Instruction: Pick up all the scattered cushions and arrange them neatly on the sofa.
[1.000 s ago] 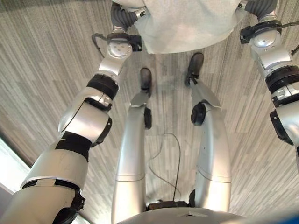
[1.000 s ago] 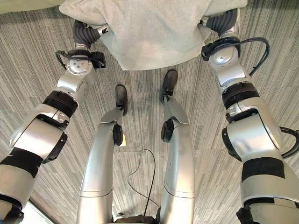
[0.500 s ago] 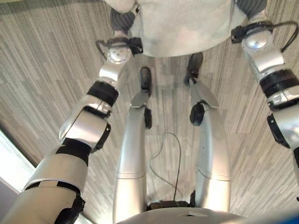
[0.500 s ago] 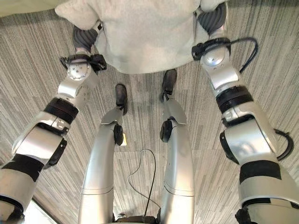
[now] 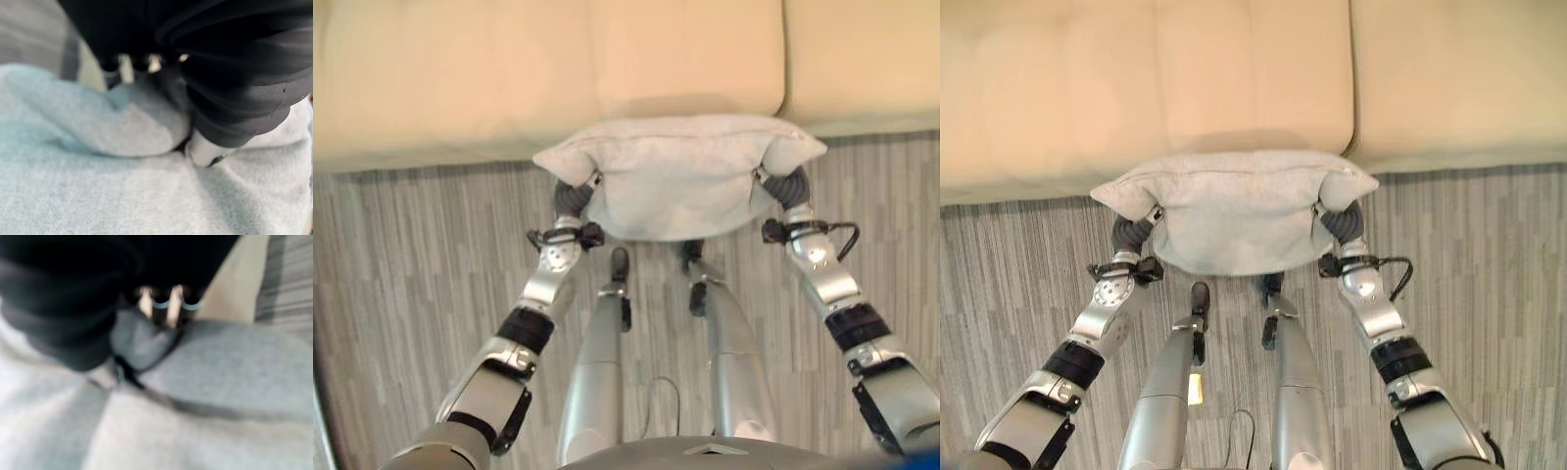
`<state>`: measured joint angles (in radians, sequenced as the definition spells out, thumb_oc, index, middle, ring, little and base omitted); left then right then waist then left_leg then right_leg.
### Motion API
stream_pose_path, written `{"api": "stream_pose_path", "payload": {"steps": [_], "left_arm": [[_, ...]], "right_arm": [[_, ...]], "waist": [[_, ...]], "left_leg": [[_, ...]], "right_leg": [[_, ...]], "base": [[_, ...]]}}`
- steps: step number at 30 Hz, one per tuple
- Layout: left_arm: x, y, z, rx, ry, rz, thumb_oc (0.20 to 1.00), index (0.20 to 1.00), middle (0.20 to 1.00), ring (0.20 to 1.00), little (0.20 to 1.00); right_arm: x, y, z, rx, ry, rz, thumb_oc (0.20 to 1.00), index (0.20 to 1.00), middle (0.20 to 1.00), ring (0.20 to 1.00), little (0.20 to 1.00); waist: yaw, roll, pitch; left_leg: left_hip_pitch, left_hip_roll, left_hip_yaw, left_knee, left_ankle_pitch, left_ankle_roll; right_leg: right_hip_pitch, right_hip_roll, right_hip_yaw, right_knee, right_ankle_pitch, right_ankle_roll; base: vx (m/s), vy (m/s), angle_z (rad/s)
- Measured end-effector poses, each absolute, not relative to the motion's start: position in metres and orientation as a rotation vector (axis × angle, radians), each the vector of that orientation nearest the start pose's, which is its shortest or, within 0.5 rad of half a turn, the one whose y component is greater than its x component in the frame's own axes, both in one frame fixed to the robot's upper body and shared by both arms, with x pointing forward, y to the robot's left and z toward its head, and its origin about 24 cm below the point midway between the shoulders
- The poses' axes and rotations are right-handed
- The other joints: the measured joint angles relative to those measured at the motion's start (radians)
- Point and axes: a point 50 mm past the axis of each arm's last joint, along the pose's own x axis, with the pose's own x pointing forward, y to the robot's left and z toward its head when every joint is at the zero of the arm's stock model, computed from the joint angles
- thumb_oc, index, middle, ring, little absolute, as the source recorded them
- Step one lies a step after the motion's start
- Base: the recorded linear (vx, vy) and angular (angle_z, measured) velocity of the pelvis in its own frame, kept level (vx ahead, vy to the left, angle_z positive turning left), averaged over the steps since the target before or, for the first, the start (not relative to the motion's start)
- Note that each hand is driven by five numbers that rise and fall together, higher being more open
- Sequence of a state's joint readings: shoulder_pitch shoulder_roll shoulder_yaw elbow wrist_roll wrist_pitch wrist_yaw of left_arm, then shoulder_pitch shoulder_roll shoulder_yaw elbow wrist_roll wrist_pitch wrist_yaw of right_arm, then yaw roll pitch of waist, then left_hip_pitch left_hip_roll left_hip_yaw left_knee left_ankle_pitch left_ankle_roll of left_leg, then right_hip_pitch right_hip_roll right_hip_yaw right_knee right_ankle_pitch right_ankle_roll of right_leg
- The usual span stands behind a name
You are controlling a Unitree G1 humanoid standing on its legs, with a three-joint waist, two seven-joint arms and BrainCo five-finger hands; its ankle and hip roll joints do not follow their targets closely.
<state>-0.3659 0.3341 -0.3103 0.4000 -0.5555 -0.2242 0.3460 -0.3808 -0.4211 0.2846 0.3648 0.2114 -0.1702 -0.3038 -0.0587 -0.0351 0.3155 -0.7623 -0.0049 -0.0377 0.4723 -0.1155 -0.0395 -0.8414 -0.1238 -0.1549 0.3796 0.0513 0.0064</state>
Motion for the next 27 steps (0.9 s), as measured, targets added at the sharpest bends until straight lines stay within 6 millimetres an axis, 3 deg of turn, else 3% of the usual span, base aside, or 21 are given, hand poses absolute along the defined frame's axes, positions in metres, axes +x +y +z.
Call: {"api": "stream_pose_path", "payload": {"steps": [5,10,12,14,16,18,19,23,24,26,27], "left_arm": [[0.281,0.177,0.013,-0.144,0.107,0.146,0.200,0.200,0.200,0.200,0.200],[0.265,0.186,0.001,-0.113,0.143,0.116,0.200,0.200,0.200,0.200,0.200],[0.265,0.183,0.001,-0.121,0.145,0.106,0.200,0.200,0.200,0.200,0.200],[0.265,0.180,0.000,-0.117,0.149,0.086,0.200,0.200,0.200,0.200,0.200],[0.264,0.177,-0.002,-0.104,0.160,0.064,0.200,0.200,0.200,0.200,0.200],[0.265,0.170,-0.002,-0.086,0.166,0.024,0.200,0.200,0.200,0.200,0.200],[0.268,0.168,-0.001,-0.077,0.164,0.015,0.200,0.200,0.200,0.200,0.200],[0.257,0.174,-0.013,-0.072,0.219,0.038,0.200,0.200,0.200,0.200,0.200],[0.252,0.174,-0.017,-0.073,0.233,0.038,0.200,0.200,0.200,0.200,0.200],[0.250,0.177,-0.019,-0.066,0.240,0.039,0.200,0.200,0.200,0.200,0.200],[0.247,0.174,-0.021,-0.085,0.249,0.042,0.200,0.200,0.200,0.200,0.200]], "right_arm": [[0.295,-0.180,0.040,-0.266,-0.025,-0.001,0.200,0.200,0.200,0.200,0.200],[0.276,-0.185,0.026,-0.268,0.020,0.025,0.200,0.200,0.200,0.200,0.200],[0.269,-0.190,0.021,-0.258,0.040,0.011,0.200,0.200,0.200,0.200,0.200],[0.265,-0.193,0.017,-0.258,0.058,0.003,0.200,0.200,0.200,0.200,0.200],[0.263,-0.196,0.016,-0.256,0.066,-0.006,0.200,0.200,0.200,0.200,0.200],[0.259,-0.204,0.012,-0.253,0.083,-0.037,0.200,0.200,0.200,0.200,0.200],[0.259,-0.205,0.011,-0.254,0.088,-0.046,0.200,0.200,0.200,0.200,0.200],[0.253,-0.201,0.004,-0.243,0.119,-0.023,0.200,0.200,0.200,0.200,0.200],[0.248,-0.201,0.000,-0.239,0.137,-0.017,0.200,0.200,0.200,0.200,0.200],[0.247,-0.197,-0.004,-0.216,0.151,-0.023,0.200,0.200,0.200,0.200,0.200],[0.246,-0.197,-0.005,-0.217,0.155,-0.020,0.200,0.200,0.200,0.200,0.200]], "waist": [[0.004,-0.010,0.002],[-0.003,-0.013,-0.023],[-0.009,-0.011,-0.025],[-0.014,-0.009,-0.030],[-0.014,-0.006,-0.042],[-0.019,0.008,-0.070],[-0.018,-0.015,-0.083],[0.006,-0.006,-0.118],[0.005,0.000,-0.147],[0.014,-0.019,-0.158],[0.017,-0.005,-0.162]], "left_leg": [[0.269,0.009,0.002,-0.123,0.012,-0.001],[0.487,0.031,-0.003,-0.282,0.046,-0.001],[0.547,0.048,-0.012,-0.295,0.058,-0.022],[0.588,0.061,-0.023,-0.278,0.049,-0.035],[0.570,0.068,-0.020,-0.183,0.047,-0.045],[0.566,0.075,0.039,-0.199,0.031,-0.046],[0.547,0.050,0.063,-0.274,0.039,-0.048],[0.592,0.061,0.065,-0.305,0.053,-0.005],[0.606,0.061,0.094,-0.331,0.078,0.013],[0.638,0.029,0.129,-0.359,0.077,0.054],[0.652,0.035,0.160,-0.379,0.084,0.063]], "right_leg": [[0.250,0.015,-0.001,-0.086,0.001,-0.002],[0.453,0.039,-0.024,-0.192,0.001,0.009],[0.522,0.065,-0.029,-0.216,-0.003,-0.008],[0.580,0.076,-0.050,-0.229,-0.019,-0.020],[0.622,0.081,-0.054,-0.225,-0.040,-0.030],[0.643,0.081,-0.059,-0.258,-0.044,-0.042],[0.644,0.064,-0.047,-0.278,-0.044,-0.043],[0.657,0.086,0.011,-0.256,-0.043,-0.013],[0.652,0.084,0.012,-0.259,-0.056,0.016],[0.640,0.049,0.042,-0.246,-0.055,0.036],[0.634,0.044,0.042,-0.219,-0.063,0.052]], "base": [[0.08,-0.020,-0.04],[0.09,-0.074,0.04],[0.12,-0.137,0.05],[0.13,-0.062,0.17],[0.17,0.018,0.13],[0.26,0.102,0.28],[0.31,0.185,0.26],[0.28,0.209,-0.45],[0.22,0.253,-0.65],[0.12,0.132,-0.80],[0.14,0.165,-0.73]]}}
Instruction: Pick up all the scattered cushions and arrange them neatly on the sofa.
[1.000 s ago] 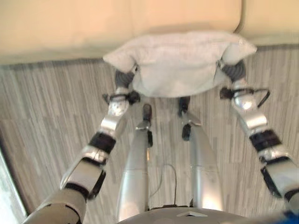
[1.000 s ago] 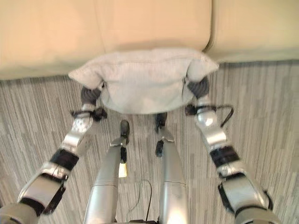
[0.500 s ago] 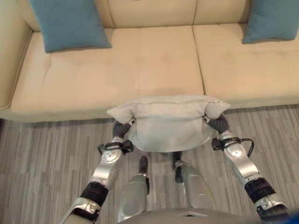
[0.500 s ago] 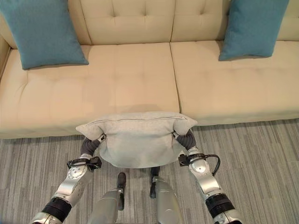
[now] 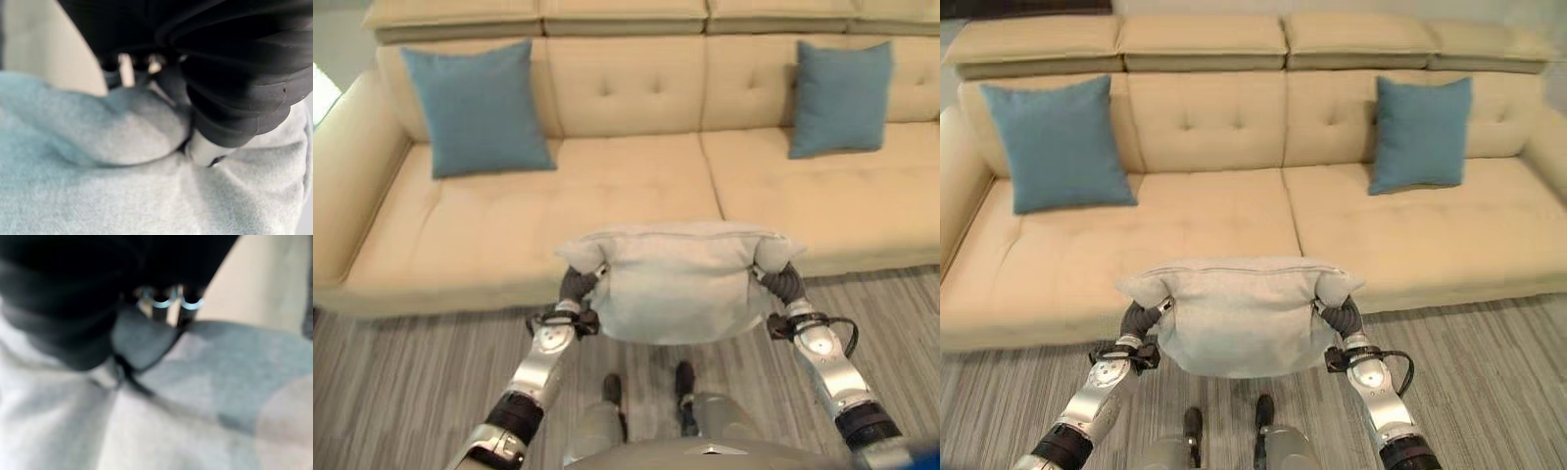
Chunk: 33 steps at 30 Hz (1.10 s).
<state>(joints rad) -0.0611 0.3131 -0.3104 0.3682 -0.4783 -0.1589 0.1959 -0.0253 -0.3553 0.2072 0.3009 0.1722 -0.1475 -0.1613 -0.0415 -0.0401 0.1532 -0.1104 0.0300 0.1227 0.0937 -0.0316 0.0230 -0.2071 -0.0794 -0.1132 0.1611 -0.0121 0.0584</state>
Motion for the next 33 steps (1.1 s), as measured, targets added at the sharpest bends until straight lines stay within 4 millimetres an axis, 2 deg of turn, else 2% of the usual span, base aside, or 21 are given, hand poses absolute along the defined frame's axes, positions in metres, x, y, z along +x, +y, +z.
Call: {"api": "stream_pose_path", "payload": {"steps": [1,2,3,5,7,9,10,11,12,13,15,17,18,21,23,26,27,29,30,33], "left_arm": [[0.245,0.174,-0.023,-0.086,0.256,0.043,0.200,0.200,0.200,0.200,0.200],[0.243,0.175,-0.024,-0.082,0.258,0.041,0.200,0.200,0.200,0.200,0.200],[0.243,0.177,-0.023,-0.075,0.259,0.042,0.200,0.200,0.200,0.200,0.200],[0.243,0.178,-0.024,-0.068,0.263,0.037,0.200,0.200,0.200,0.200,0.200],[0.242,0.180,-0.024,-0.046,0.260,0.039,0.200,0.200,0.200,0.200,0.200],[0.243,0.188,-0.021,-0.033,0.248,0.063,0.200,0.200,0.200,0.200,0.200],[0.244,0.189,-0.020,-0.032,0.245,0.068,0.200,0.200,0.200,0.200,0.200],[0.245,0.192,-0.019,-0.038,0.238,0.082,0.200,0.200,0.200,0.200,0.200],[0.245,0.193,-0.019,-0.034,0.237,0.080,0.200,0.200,0.200,0.200,0.200],[0.245,0.189,-0.020,-0.044,0.240,0.076,0.200,0.200,0.200,0.200,0.200],[0.241,0.181,-0.025,-0.065,0.258,0.060,0.200,0.200,0.200,0.200,0.200],[0.238,0.177,-0.028,-0.082,0.269,0.051,0.200,0.200,0.200,0.200,0.200],[0.238,0.176,-0.027,-0.083,0.268,0.048,0.200,0.200,0.200,0.200,0.200],[0.238,0.171,-0.028,-0.095,0.269,0.029,0.200,0.200,0.200,0.200,0.200],[0.236,0.170,-0.030,-0.099,0.276,0.029,0.200,0.200,0.200,0.200,0.200],[0.240,0.172,-0.024,-0.095,0.251,0.027,0.200,0.200,0.200,0.200,0.200],[0.240,0.173,-0.024,-0.093,0.251,0.031,0.200,0.200,0.200,0.200,0.200],[0.240,0.174,-0.024,-0.086,0.251,0.031,0.200,0.200,0.200,0.200,0.200],[0.240,0.174,-0.023,-0.087,0.249,0.030,0.200,0.200,0.200,0.200,0.200],[0.237,0.174,-0.026,-0.087,0.265,0.032,0.200,0.200,0.200,0.200,0.200]], "right_arm": [[0.243,-0.198,-0.008,-0.220,0.170,-0.023,0.200,0.200,0.200,0.200,0.200],[0.239,-0.199,-0.011,-0.222,0.184,-0.022,0.200,0.200,0.200,0.200,0.200],[0.240,-0.198,-0.010,-0.222,0.182,-0.019,0.200,0.200,0.200,0.200,0.200],[0.241,-0.198,-0.008,-0.224,0.173,-0.016,0.200,0.200,0.200,0.200,0.200],[0.240,-0.197,-0.011,-0.225,0.186,-0.010,0.200,0.200,0.200,0.200,0.200],[0.243,-0.190,-0.009,-0.227,0.176,0.019,0.200,0.200,0.200,0.200,0.200],[0.244,-0.188,-0.008,-0.227,0.173,0.027,0.200,0.200,0.200,0.200,0.200],[0.245,-0.185,-0.008,-0.228,0.170,0.049,0.200,0.200,0.200,0.200,0.200],[0.245,-0.186,-0.008,-0.230,0.176,0.050,0.200,0.200,0.200,0.200,0.200],[0.244,-0.187,-0.009,-0.230,0.179,0.045,0.200,0.200,0.200,0.200,0.200],[0.239,-0.196,-0.013,-0.243,0.202,0.025,0.200,0.200,0.200,0.200,0.200],[0.237,-0.202,-0.012,-0.262,0.208,0.019,0.200,0.200,0.200,0.200,0.200],[0.238,-0.203,-0.011,-0.264,0.204,0.017,0.200,0.200,0.200,0.200,0.200],[0.240,-0.208,-0.008,-0.260,0.190,-0.005,0.200,0.200,0.200,0.200,0.200],[0.240,-0.207,-0.007,-0.257,0.186,-0.006,0.200,0.200,0.200,0.200,0.200],[0.244,-0.205,-0.001,-0.253,0.161,-0.006,0.200,0.200,0.200,0.200,0.200],[0.244,-0.204,-0.002,-0.254,0.162,-0.004,0.200,0.200,0.200,0.200,0.200],[0.242,-0.203,-0.004,-0.252,0.168,-0.002,0.200,0.200,0.200,0.200,0.200],[0.242,-0.202,-0.004,-0.251,0.168,-0.005,0.200,0.200,0.200,0.200,0.200],[0.241,-0.203,-0.005,-0.250,0.172,-0.007,0.200,0.200,0.200,0.200,0.200]], "waist": [[-0.009,0.009,-0.003],[-0.007,0.002,-0.008],[0.004,-0.008,-0.009],[-0.002,0.006,0.005],[0.001,0.009,0.006],[0.013,0.011,0.007],[0.012,0.013,0.007],[0.001,0.015,0.009],[-0.018,0.007,0.010],[-0.027,0.001,0.008],[-0.032,0.007,0.006],[-0.019,0.038,-0.009],[-0.018,0.038,-0.009],[-0.020,0.021,-0.006],[-0.009,0.004,0.002],[0.004,0.001,0.003],[0.005,0.001,0.003],[0.005,-0.006,0.006],[0.003,-0.015,0.011],[0.002,-0.019,0.016]], "left_leg": [[0.008,0.000,0.004,-0.001,-0.008,0.011],[0.030,-0.014,0.016,-0.013,-0.004,0.029],[0.042,-0.027,0.038,-0.020,-0.004,0.031],[0.068,-0.040,0.059,-0.032,0.000,0.039],[0.108,-0.045,0.084,-0.060,-0.003,0.045],[0.132,-0.050,0.124,-0.100,-0.008,0.036],[0.133,-0.050,0.129,-0.106,-0.008,0.035],[0.133,-0.046,0.134,-0.124,-0.001,0.034],[0.140,-0.047,0.129,-0.128,0.004,0.028],[0.150,-0.050,0.113,-0.126,-0.010,0.008],[0.194,-0.033,0.065,-0.127,-0.029,-0.025],[0.198,0.023,0.036,-0.103,-0.045,-0.062],[0.181,0.032,0.030,-0.062,-0.042,-0.072],[0.045,0.046,0.006,0.227,-0.029,-0.098],[-0.021,0.054,-0.012,0.340,-0.035,-0.133],[-0.056,0.031,-0.019,0.137,-0.026,-0.126],[-0.063,0.028,-0.021,0.071,-0.012,-0.117],[-0.073,0.031,-0.015,-0.018,0.027,-0.125],[-0.082,0.032,-0.004,-0.065,0.057,-0.128],[-0.066,0.048,0.035,-0.090,0.097,-0.103]], "right_leg": [[0.000,-0.013,0.001,0.056,-0.020,0.008],[-0.005,-0.034,-0.001,0.149,-0.024,0.041],[-0.032,-0.046,0.014,0.198,-0.032,0.057],[-0.078,-0.069,0.000,0.303,-0.021,0.073],[-0.081,-0.092,-0.026,0.316,-0.019,0.074],[-0.086,-0.135,-0.130,0.249,-0.027,0.062],[-0.090,-0.138,-0.145,0.217,-0.025,0.062],[-0.105,-0.119,-0.147,0.082,-0.010,0.081],[-0.099,-0.098,-0.120,-0.031,0.033,0.083],[-0.084,-0.087,-0.116,-0.066,0.063,0.079],[-0.003,-0.045,-0.092,-0.136,0.155,0.024],[0.037,0.010,-0.116,-0.164,0.150,-0.014],[0.056,0.018,-0.132,-0.181,0.144,-0.025],[0.104,0.009,-0.172,-0.195,0.113,-0.070],[0.161,0.019,-0.185,-0.220,0.087,-0.100],[0.172,0.046,-0.181,-0.251,0.085,-0.094],[0.180,0.061,-0.182,-0.251,0.086,-0.094],[0.199,0.085,-0.179,-0.252,0.063,-0.074],[0.207,0.095,-0.175,-0.252,0.048,-0.081],[0.240,0.123,-0.156,-0.252,0.030,-0.093]], "base": [[0.12,0.172,-0.39],[0.13,0.170,-0.33],[0.14,0.149,-0.41],[0.16,0.121,-0.27],[0.18,0.039,-0.36],[0.30,-0.102,-0.63],[0.24,-0.098,-0.51],[0.29,-0.171,-0.11],[0.31,-0.203,0.14],[0.37,-0.247,0.65],[0.22,-0.164,0.66],[0.17,-0.202,0.39],[0.12,-0.206,0.37],[0.12,-0.139,0.45],[0.21,-0.045,0.17],[0.15,0.014,-0.06],[0.21,0.052,-0.18],[0.23,0.072,-0.12],[0.22,0.088,-0.15],[0.22,0.146,-0.31]]}}
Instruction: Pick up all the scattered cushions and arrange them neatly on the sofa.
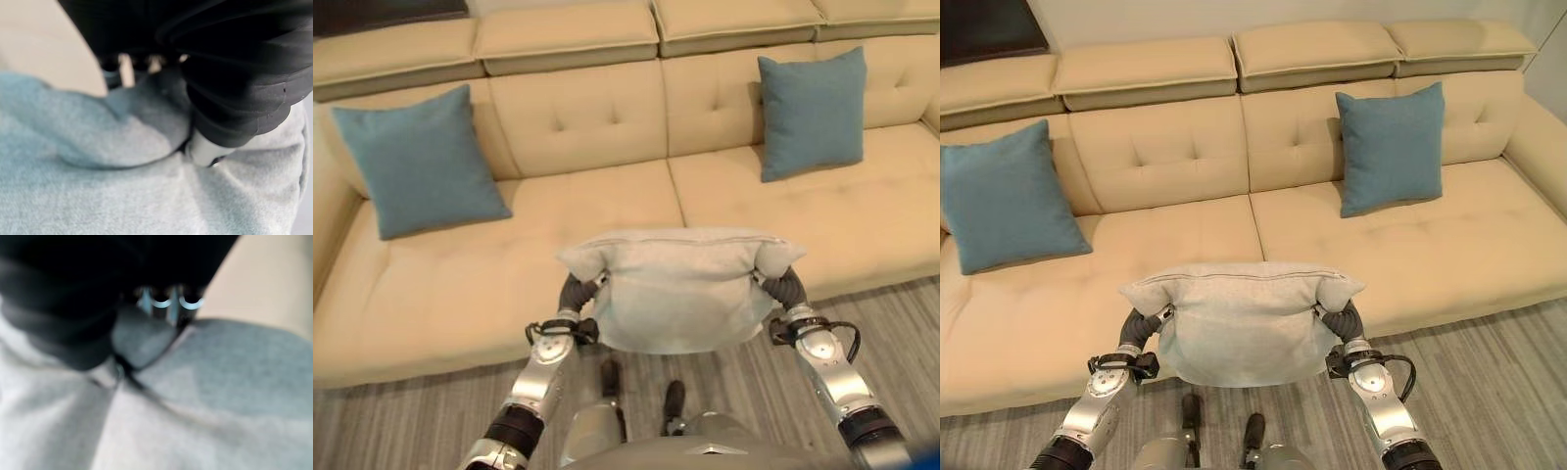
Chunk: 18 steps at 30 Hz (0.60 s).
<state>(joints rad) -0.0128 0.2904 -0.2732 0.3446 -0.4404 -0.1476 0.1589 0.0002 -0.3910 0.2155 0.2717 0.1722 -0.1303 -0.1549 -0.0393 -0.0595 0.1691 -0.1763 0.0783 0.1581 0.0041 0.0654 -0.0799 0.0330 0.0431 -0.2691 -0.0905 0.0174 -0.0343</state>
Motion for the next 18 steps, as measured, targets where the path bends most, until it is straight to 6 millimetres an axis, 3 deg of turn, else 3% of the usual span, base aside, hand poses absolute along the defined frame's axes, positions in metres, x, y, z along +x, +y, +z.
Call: {"api": "stream_pose_path", "payload": {"steps": [3,4,5,6,7,8,9,11,12,16,17,18], "left_arm": [[0.237,0.172,-0.026,-0.093,0.266,0.026,0.200,0.200,0.200,0.200,0.200],[0.237,0.171,-0.026,-0.097,0.265,0.026,0.200,0.200,0.200,0.200,0.200],[0.238,0.171,-0.025,-0.097,0.262,0.026,0.200,0.200,0.200,0.200,0.200],[0.241,0.172,-0.023,-0.093,0.254,0.028,0.200,0.200,0.200,0.200,0.200],[0.245,0.175,-0.019,-0.079,0.239,0.025,0.200,0.200,0.200,0.200,0.200],[0.246,0.176,-0.017,-0.073,0.232,0.022,0.200,0.200,0.200,0.200,0.200],[0.248,0.178,-0.015,-0.066,0.222,0.025,0.200,0.200,0.200,0.200,0.200],[0.249,0.185,-0.013,-0.047,0.219,0.036,0.200,0.200,0.200,0.200,0.200],[0.248,0.186,-0.013,-0.043,0.220,0.037,0.200,0.200,0.200,0.200,0.200],[0.248,0.193,-0.012,-0.043,0.215,0.063,0.200,0.200,0.200,0.200,0.200],[0.246,0.194,-0.014,-0.046,0.223,0.070,0.200,0.200,0.200,0.200,0.200],[0.241,0.193,-0.019,-0.057,0.239,0.075,0.200,0.200,0.200,0.200,0.200]], "right_arm": [[0.242,-0.204,-0.004,-0.251,0.168,-0.013,0.200,0.200,0.200,0.200,0.200],[0.242,-0.205,-0.003,-0.252,0.166,-0.015,0.200,0.200,0.200,0.200,0.200],[0.243,-0.205,-0.002,-0.253,0.161,-0.015,0.200,0.200,0.200,0.200,0.200],[0.244,-0.204,-0.001,-0.253,0.160,-0.012,0.200,0.200,0.200,0.200,0.200],[0.245,-0.203,0.000,-0.255,0.156,-0.006,0.200,0.200,0.200,0.200,0.200],[0.244,-0.203,0.000,-0.255,0.156,-0.004,0.200,0.200,0.200,0.200,0.200],[0.245,-0.201,0.001,-0.250,0.147,0.002,0.200,0.200,0.200,0.200,0.200],[0.247,-0.196,0.003,-0.243,0.139,0.016,0.200,0.200,0.200,0.200,0.200],[0.247,-0.194,0.003,-0.246,0.139,0.030,0.200,0.200,0.200,0.200,0.200],[0.247,-0.188,0.001,-0.239,0.140,0.044,0.200,0.200,0.200,0.200,0.200],[0.247,-0.187,-0.001,-0.241,0.150,0.051,0.200,0.200,0.200,0.200,0.200],[0.246,-0.187,-0.003,-0.245,0.160,0.054,0.200,0.200,0.200,0.200,0.200]], "waist": [[-0.008,0.020,-0.004],[-0.008,0.042,-0.004],[-0.006,0.065,-0.002],[-0.006,0.073,0.002],[-0.001,0.082,0.008],[-0.007,0.077,0.008],[-0.007,0.075,0.005],[0.003,0.072,0.005],[0.005,0.071,0.005],[-0.001,0.056,0.003],[0.000,0.038,0.001],[0.001,0.044,-0.003]], "left_leg": [[0.073,-0.032,0.002,-0.025,0.011,0.022],[0.120,-0.041,0.001,-0.053,0.022,0.045],[0.161,-0.036,0.008,-0.093,0.030,0.101],[0.169,-0.036,0.030,-0.094,0.023,0.110],[0.187,-0.045,0.047,-0.081,0.006,0.136],[0.197,-0.063,0.045,-0.074,-0.003,0.147],[0.204,-0.087,0.055,-0.065,-0.038,0.158],[0.208,-0.109,0.067,-0.073,-0.040,0.157],[0.207,-0.112,0.069,-0.073,-0.040,0.157],[0.211,-0.113,0.046,-0.072,-0.049,0.143],[0.235,-0.120,0.041,-0.075,-0.057,0.125],[0.251,-0.109,0.033,-0.074,-0.064,0.111]], "right_leg": [[0.010,0.000,0.036,0.019,-0.013,0.009],[-0.001,0.000,0.047,0.059,-0.031,0.034],[-0.038,-0.001,0.053,0.152,-0.066,0.052],[-0.098,-0.019,0.051,0.271,-0.092,0.081],[-0.210,-0.070,0.047,0.527,-0.145,0.116],[-0.232,-0.110,0.047,0.597,-0.184,0.123],[-0.270,-0.186,0.054,0.618,-0.193,0.133],[-0.287,-0.249,0.063,0.529,-0.183,0.141],[-0.281,-0.258,0.068,0.456,-0.161,0.156],[-0.247,-0.238,0.124,0.252,-0.048,0.182],[-0.203,-0.235,0.129,0.168,0.023,0.168],[-0.168,-0.222,0.115,0.130,0.074,0.148]], "base": [[0.18,0.217,-0.32],[0.16,0.234,-0.48],[0.13,0.185,-0.49],[0.09,0.137,-0.54],[0.10,0.086,-0.27],[0.14,0.052,-0.16],[0.18,0.037,-0.03],[0.10,-0.027,-0.12],[0.08,-0.050,-0.01],[0.12,-0.097,0.14],[0.13,-0.097,0.20],[0.13,-0.098,0.17]]}}
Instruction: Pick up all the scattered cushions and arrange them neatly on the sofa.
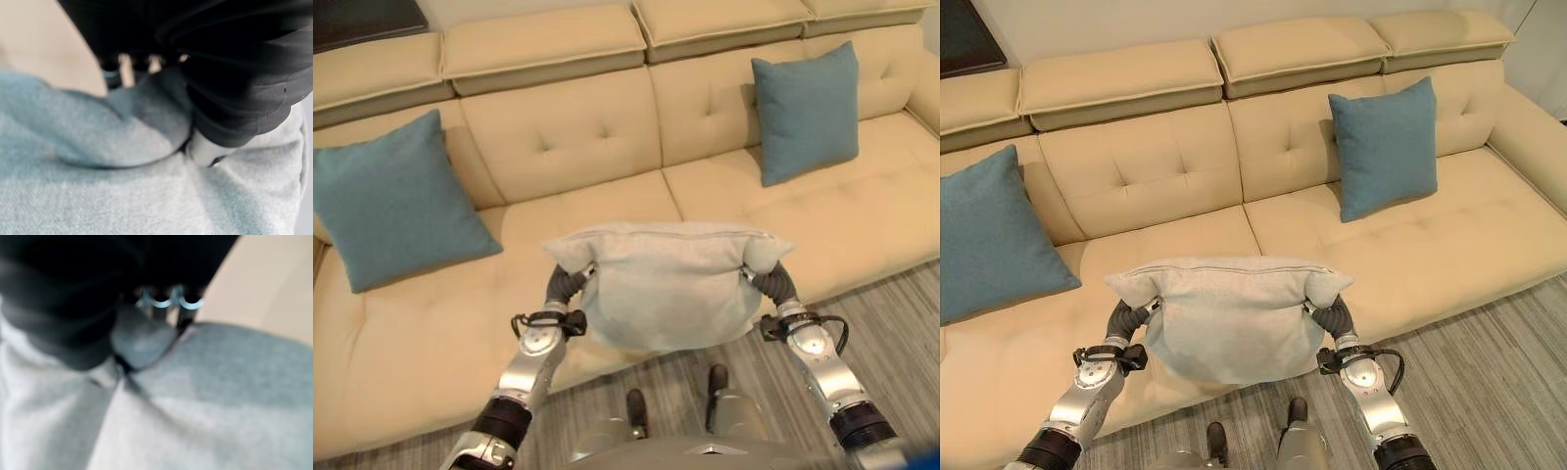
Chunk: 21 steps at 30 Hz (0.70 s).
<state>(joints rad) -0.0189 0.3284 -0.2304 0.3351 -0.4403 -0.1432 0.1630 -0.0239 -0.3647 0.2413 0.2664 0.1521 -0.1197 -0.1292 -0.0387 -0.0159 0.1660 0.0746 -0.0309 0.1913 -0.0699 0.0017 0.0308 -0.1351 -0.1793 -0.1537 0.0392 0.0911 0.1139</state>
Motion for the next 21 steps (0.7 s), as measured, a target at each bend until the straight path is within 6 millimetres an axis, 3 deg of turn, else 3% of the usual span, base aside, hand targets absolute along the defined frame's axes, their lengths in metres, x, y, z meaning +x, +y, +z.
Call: {"api": "stream_pose_path", "payload": {"steps": [4,8,21], "left_arm": [[0.230,0.186,-0.024,-0.091,0.254,0.069,0.200,0.200,0.200,0.200,0.200],[0.232,0.176,-0.024,-0.125,0.251,0.061,0.200,0.200,0.200,0.200,0.200],[0.248,0.172,-0.009,-0.126,0.194,0.080,0.200,0.200,0.200,0.200,0.200]], "right_arm": [[0.246,-0.192,-0.002,-0.254,0.162,0.043,0.200,0.200,0.200,0.200,0.200],[0.249,-0.199,0.004,-0.259,0.140,0.016,0.200,0.200,0.200,0.200,0.200],[0.259,-0.201,0.019,-0.306,0.081,0.004,0.200,0.200,0.200,0.200,0.200]], "waist": [[0.001,0.024,-0.019],[-0.002,0.027,-0.022],[0.020,0.041,-0.039]], "left_leg": [[0.015,0.062,-0.023,-0.012,-0.004,-0.047],[0.012,0.101,-0.060,-0.018,0.007,-0.066],[-0.026,0.107,-0.144,-0.016,0.020,-0.079]], "right_leg": [[0.090,0.071,-0.042,-0.130,0.033,-0.034],[0.103,0.105,-0.085,-0.131,0.023,-0.061],[0.111,0.109,-0.153,-0.131,0.002,-0.067]], "base": [[0.10,-0.091,0.12],[0.06,-0.076,0.26],[0.03,-0.058,0.20]]}}
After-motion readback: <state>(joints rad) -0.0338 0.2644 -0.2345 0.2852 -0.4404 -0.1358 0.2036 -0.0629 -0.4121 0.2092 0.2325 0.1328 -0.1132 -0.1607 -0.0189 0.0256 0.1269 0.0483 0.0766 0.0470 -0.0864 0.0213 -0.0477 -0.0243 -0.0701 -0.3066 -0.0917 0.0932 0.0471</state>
